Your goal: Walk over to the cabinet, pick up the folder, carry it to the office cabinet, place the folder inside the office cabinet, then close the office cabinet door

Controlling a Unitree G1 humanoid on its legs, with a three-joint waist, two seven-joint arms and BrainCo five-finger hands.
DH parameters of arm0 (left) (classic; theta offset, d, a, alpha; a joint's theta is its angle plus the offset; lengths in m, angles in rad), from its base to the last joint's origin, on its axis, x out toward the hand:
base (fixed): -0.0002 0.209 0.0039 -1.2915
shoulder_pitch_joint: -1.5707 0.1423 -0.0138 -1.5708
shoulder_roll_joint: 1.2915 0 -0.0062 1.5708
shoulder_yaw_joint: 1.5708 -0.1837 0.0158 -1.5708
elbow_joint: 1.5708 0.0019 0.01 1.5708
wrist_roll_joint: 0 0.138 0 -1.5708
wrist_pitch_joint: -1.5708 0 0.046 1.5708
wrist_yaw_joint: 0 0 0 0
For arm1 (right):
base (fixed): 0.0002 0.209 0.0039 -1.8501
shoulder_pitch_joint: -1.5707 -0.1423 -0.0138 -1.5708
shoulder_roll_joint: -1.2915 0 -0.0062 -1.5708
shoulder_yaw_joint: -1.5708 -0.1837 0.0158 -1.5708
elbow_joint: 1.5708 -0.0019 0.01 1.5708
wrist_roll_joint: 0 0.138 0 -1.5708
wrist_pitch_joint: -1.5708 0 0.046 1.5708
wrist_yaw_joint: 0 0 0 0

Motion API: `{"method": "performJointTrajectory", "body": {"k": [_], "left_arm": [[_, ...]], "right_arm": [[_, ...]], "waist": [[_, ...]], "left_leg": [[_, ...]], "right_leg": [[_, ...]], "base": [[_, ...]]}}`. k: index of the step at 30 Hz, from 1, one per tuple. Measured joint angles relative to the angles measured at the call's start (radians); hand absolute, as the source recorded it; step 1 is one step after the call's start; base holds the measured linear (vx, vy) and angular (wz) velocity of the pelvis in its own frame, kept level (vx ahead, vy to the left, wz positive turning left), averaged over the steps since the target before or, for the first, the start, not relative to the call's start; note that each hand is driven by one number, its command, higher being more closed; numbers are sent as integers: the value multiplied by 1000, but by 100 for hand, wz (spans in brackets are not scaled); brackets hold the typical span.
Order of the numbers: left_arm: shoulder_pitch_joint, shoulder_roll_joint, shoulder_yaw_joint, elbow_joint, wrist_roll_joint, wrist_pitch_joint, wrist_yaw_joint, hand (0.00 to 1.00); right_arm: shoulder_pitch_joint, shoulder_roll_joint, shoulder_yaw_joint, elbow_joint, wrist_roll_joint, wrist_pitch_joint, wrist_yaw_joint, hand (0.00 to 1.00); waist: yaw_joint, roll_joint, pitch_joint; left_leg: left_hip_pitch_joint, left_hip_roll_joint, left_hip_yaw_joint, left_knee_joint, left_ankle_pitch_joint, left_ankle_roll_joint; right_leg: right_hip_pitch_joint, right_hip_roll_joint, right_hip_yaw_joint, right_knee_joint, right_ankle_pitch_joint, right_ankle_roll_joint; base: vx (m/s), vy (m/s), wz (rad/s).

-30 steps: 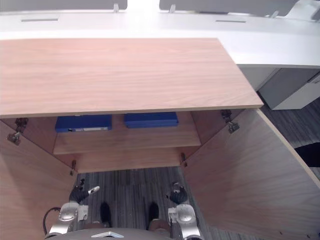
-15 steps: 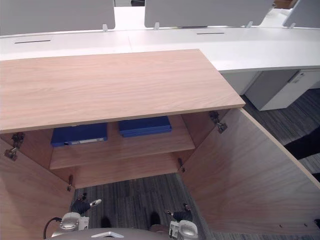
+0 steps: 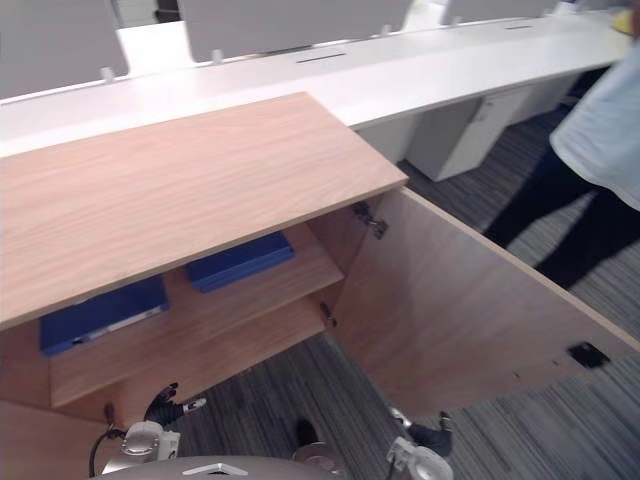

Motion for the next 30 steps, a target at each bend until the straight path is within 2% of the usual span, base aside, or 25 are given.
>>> {"method": "performJointTrajectory", "body": {"k": [6,8,12,16,20,23,24,28,30], "left_arm": [[-33,3,-2,-2,0,2,-4,0],[-33,2,-3,-4,0,2,-6,0],[-31,-8,-4,-15,0,2,-8,0],[-31,-29,-13,-20,3,2,-29,0],[-27,-32,-28,-20,31,2,-44,0],[-29,-34,-43,-20,41,-5,-49,0],[-23,-35,-51,-19,41,-7,-56,0],[-7,-31,-79,-20,50,-17,-66,0],[2,-29,-83,-20,50,-21,-70,0]], "right_arm": [[-13,-6,-189,-122,100,-10,-53,0],[-31,-13,-240,-172,116,-23,-58,0],[-107,-66,-269,-199,153,-45,-79,0],[-181,-120,-266,-196,206,-63,-74,0],[-236,-172,-215,-194,235,-64,-50,0],[-293,-241,-124,-189,245,-65,-18,0],[-320,-272,-100,-176,253,-66,-3,0],[-376,-379,-6,-107,253,-70,20,0],[-406,-435,68,-103,252,-69,43,0]], "waist": [[-44,10,-19],[-66,23,-25],[-82,59,-15],[-96,111,-4],[-114,139,24],[-118,150,49],[-120,161,55],[-124,162,76],[-125,174,84]], "left_leg": [[11,-6,43,1,-27,0],[18,-6,51,1,-36,-2],[37,-8,101,1,-58,-3],[38,-13,151,1,-72,7],[55,-17,201,3,-87,6],[37,-5,239,79,-136,1],[31,-4,244,98,-146,0],[22,8,247,146,-173,-20],[6,14,258,169,-186,-22]], "right_leg": [[-25,13,59,5,-2,-5],[-24,16,63,7,-3,-7],[-35,25,106,17,3,2],[-62,32,147,22,7,9],[-69,45,195,18,13,19],[-84,47,240,10,23,34],[-85,46,248,6,25,38],[-87,47,261,-14,32,41],[-99,48,273,-30,36,35]], "base": [[29,-32,-36],[33,-38,-17],[37,-36,-37],[33,-53,-37],[31,-71,-44],[34,-119,-54],[21,-102,-30],[10,-87,-19],[13,-100,-25]]}}
